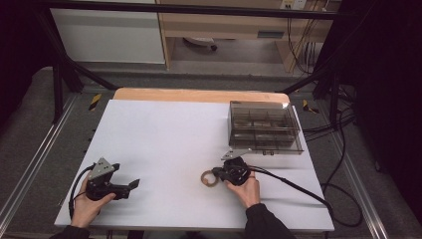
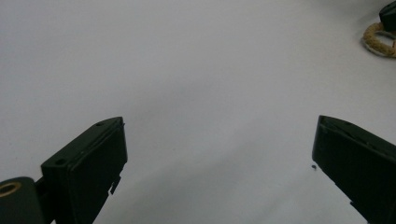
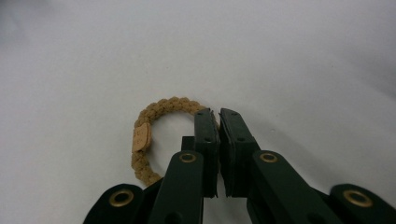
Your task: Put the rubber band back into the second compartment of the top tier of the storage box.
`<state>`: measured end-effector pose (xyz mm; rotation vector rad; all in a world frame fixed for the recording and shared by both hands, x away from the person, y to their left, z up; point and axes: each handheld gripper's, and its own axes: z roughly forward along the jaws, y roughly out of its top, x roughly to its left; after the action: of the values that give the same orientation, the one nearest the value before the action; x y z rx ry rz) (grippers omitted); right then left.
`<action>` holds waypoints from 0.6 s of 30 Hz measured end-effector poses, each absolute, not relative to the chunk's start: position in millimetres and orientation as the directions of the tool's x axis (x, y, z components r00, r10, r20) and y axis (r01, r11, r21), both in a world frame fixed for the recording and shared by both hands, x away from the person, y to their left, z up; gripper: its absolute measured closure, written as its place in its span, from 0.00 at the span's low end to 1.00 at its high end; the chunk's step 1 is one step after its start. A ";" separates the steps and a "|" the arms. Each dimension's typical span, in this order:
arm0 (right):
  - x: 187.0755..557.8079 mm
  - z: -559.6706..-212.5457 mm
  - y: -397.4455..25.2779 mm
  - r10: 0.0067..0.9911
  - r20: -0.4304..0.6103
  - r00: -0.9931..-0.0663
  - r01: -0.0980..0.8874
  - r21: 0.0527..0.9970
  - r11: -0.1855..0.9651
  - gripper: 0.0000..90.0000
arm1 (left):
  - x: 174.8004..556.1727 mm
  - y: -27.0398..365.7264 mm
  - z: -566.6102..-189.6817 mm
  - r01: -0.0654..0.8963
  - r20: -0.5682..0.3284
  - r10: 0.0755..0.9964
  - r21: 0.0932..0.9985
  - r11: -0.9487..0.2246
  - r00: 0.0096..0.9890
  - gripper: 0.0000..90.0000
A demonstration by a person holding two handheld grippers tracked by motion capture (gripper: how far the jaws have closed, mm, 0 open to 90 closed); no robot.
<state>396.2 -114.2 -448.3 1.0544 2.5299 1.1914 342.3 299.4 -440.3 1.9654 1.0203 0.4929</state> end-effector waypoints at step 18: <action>386.2 -425.4 -124.8 0.650 0.143 -0.746 0.518 0.738 0.432 0.97 | 342.2 299.9 -440.4 0.474 -0.034 0.809 0.824 -0.309 0.587 0.03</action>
<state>386.2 -124.8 -425.4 1.0362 2.5169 1.2091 342.2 299.9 -440.4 1.9640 1.0240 0.4962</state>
